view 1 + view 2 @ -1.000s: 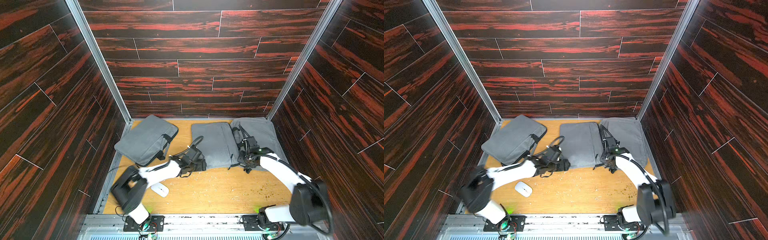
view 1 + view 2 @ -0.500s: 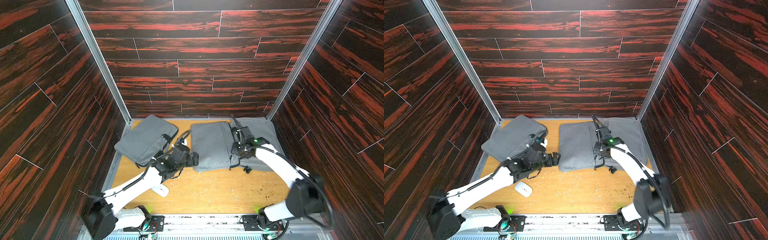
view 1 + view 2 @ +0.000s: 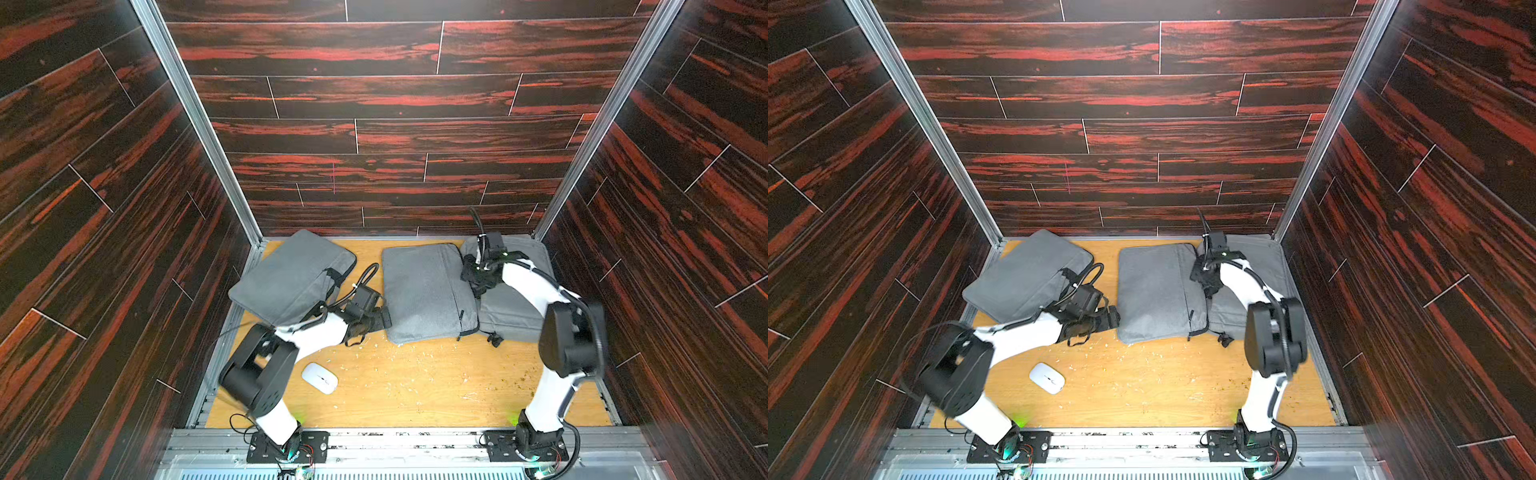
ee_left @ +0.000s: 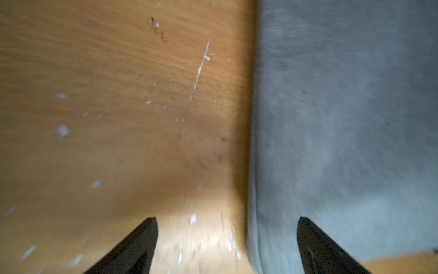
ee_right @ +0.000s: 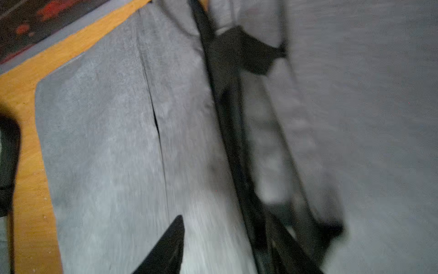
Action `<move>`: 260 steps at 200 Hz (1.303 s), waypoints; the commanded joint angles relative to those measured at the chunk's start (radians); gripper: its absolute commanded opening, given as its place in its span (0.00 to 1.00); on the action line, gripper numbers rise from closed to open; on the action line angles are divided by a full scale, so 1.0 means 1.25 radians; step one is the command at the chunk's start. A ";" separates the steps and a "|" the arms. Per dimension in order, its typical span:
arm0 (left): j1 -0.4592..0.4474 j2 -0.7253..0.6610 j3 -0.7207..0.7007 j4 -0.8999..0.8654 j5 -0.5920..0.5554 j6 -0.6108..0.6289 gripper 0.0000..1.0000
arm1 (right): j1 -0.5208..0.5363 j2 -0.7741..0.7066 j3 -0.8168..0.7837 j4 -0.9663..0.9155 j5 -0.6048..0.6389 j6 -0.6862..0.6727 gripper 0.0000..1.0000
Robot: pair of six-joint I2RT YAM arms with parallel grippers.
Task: Put the mouse into the laptop bag
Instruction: Adjust the zippered laptop bag at the center of the board.
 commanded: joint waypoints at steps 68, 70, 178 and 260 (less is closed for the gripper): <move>0.018 0.148 0.086 0.098 0.116 -0.010 0.77 | 0.008 0.088 0.071 0.041 -0.233 0.029 0.00; 0.018 0.151 0.088 0.097 0.118 -0.011 0.75 | 0.008 0.084 0.072 0.041 -0.237 0.030 0.00; 0.014 0.295 0.218 0.166 0.206 -0.055 0.64 | 0.041 -0.169 0.186 -0.117 -0.221 0.010 0.00; -0.069 0.387 0.345 0.134 0.203 -0.056 0.64 | -0.111 -0.222 0.102 -0.118 -0.249 0.002 0.00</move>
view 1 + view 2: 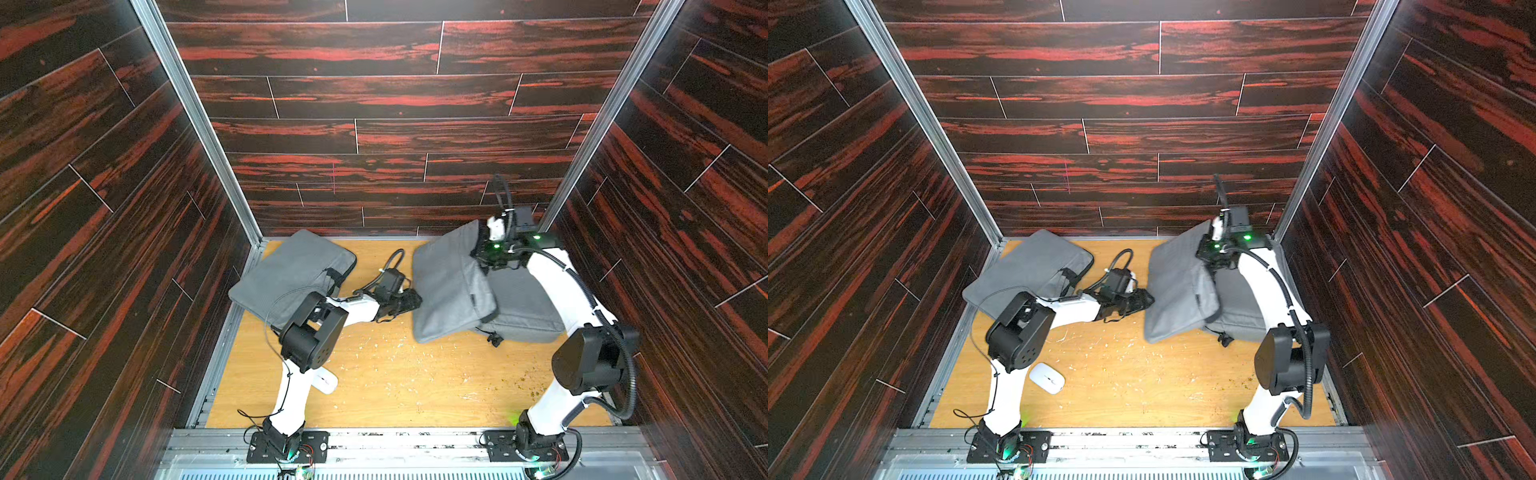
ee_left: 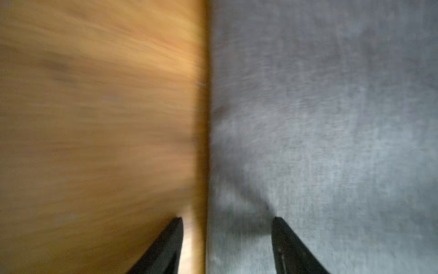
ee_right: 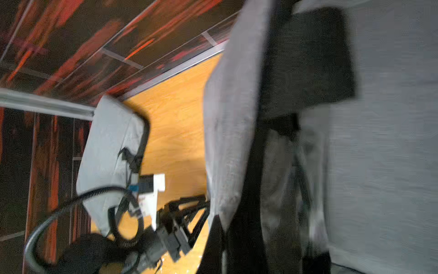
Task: Put the mouse into the laptop bag
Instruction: Adjust the zippered laptop bag at the center of the board.
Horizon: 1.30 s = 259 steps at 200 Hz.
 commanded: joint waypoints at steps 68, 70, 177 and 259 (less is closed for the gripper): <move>-0.043 0.050 0.032 -0.057 0.009 -0.003 0.65 | -0.105 -0.133 -0.262 0.108 0.030 0.023 0.12; -0.043 0.049 0.032 -0.058 0.009 -0.002 0.65 | -0.106 -0.133 -0.267 0.108 0.035 0.023 0.14; -0.066 -0.403 -0.093 -0.259 -0.140 0.093 0.80 | -0.035 -0.333 -0.197 -0.044 0.329 0.049 0.52; 0.058 -0.908 -0.315 -0.596 -0.493 0.086 0.96 | 0.453 -0.069 -0.077 0.124 0.316 0.033 0.49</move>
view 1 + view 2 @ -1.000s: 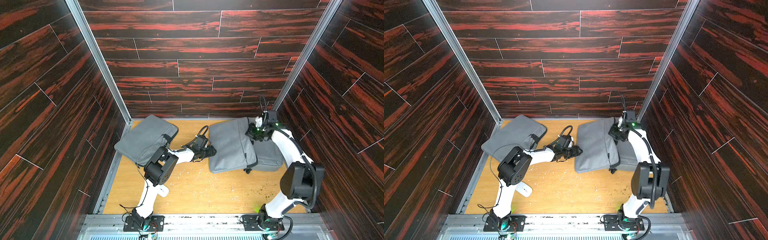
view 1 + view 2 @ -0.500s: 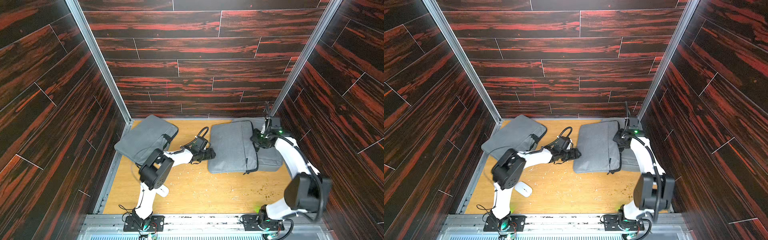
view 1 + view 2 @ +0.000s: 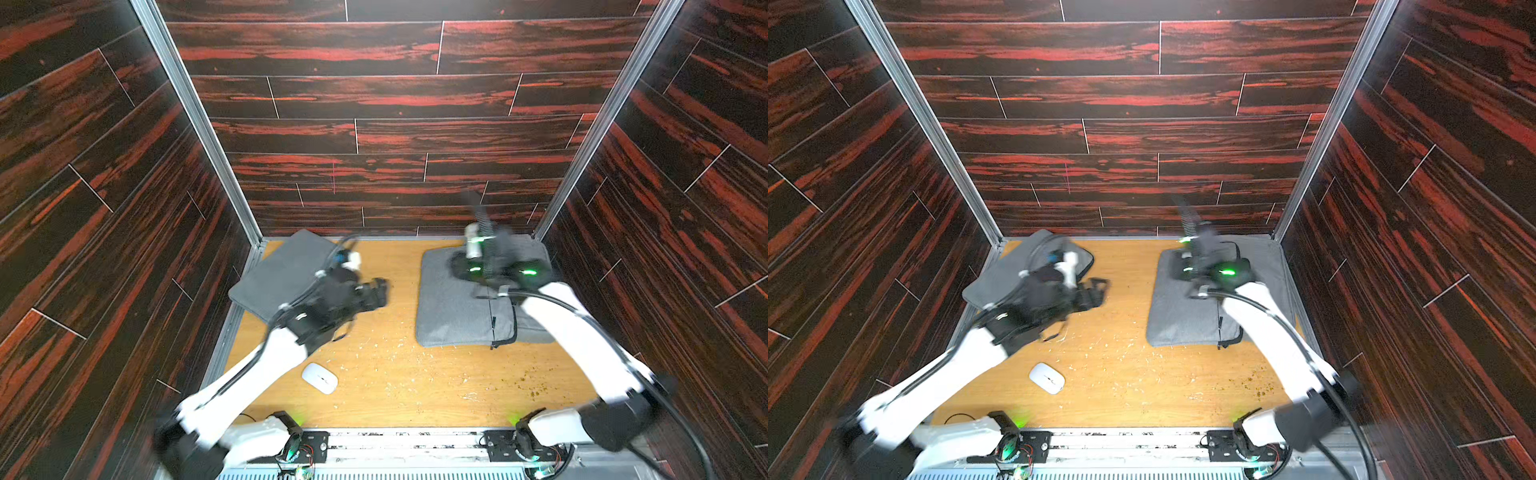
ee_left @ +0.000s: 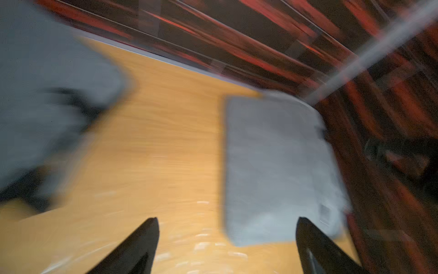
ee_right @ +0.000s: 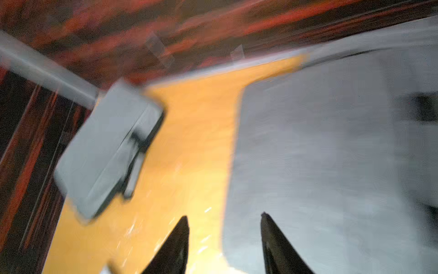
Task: Put the mouse into the laptop bag
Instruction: Adjust the zippered laptop bag at the center of the board, then move the zippered laptop bag to the center of the board.
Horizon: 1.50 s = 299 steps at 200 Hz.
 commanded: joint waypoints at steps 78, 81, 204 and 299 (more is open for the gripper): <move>0.268 -0.207 -0.200 -0.288 -0.209 -0.090 1.00 | 0.188 0.665 0.543 0.097 -0.226 -0.106 0.48; 0.284 -0.207 -0.204 -0.286 -0.197 -0.090 1.00 | 0.189 0.686 0.566 0.097 -0.236 -0.107 0.47; 0.632 -0.014 -0.316 -0.017 0.010 -0.177 1.00 | 0.180 1.070 0.870 0.355 -0.433 -0.038 0.55; 0.644 0.210 -0.278 0.096 -0.007 -0.206 1.00 | 0.164 1.095 0.830 0.221 -0.424 0.090 0.50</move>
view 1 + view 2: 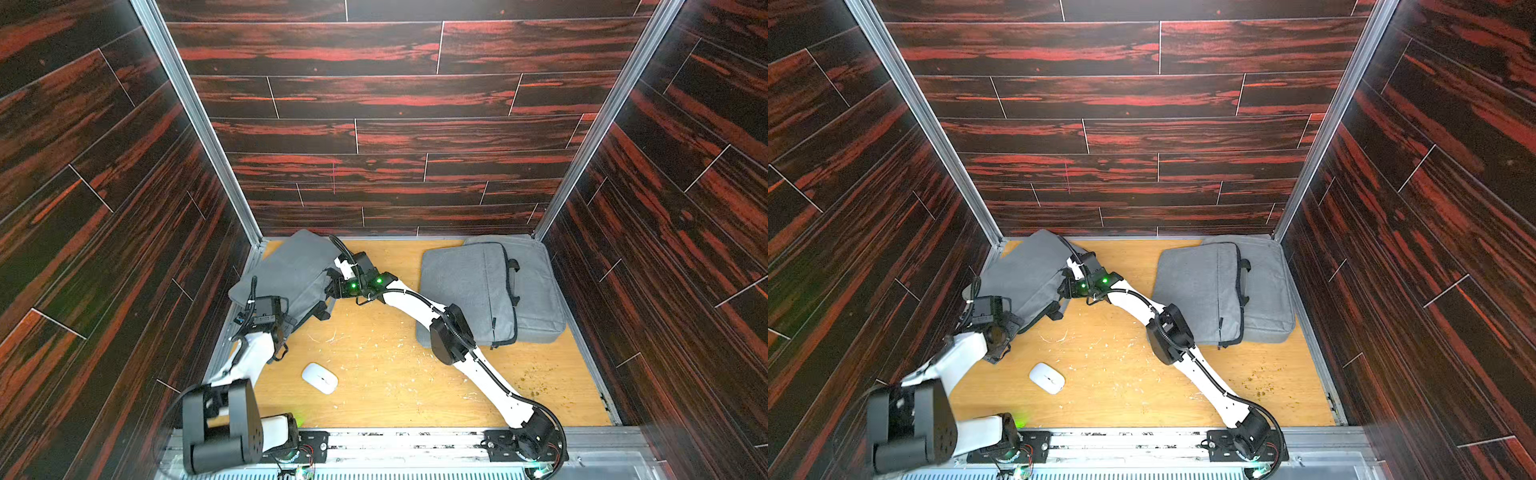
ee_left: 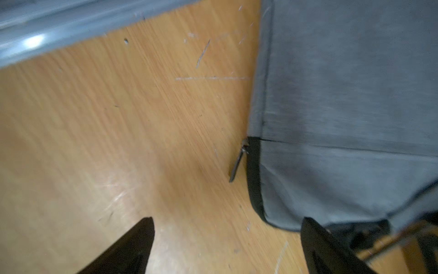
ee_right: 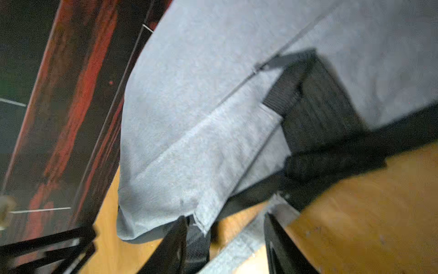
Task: Put the mouse into the laptop bag
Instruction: Move the zippered laptop bag to the center of the board.
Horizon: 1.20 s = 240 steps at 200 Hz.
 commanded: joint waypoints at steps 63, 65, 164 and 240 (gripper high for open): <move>0.004 0.196 0.091 0.087 0.075 0.027 0.85 | -0.020 -0.072 -0.211 -0.046 0.012 0.064 0.46; 0.004 0.201 0.093 0.091 0.081 0.028 0.84 | -0.020 -0.076 -0.216 -0.046 0.011 0.065 0.46; -0.057 0.236 0.069 0.133 0.257 0.100 0.00 | -0.021 -0.378 -0.556 0.049 0.093 0.064 0.41; -0.319 0.216 0.072 0.085 0.268 0.179 0.00 | -0.036 -0.684 -0.845 0.101 0.207 0.050 0.40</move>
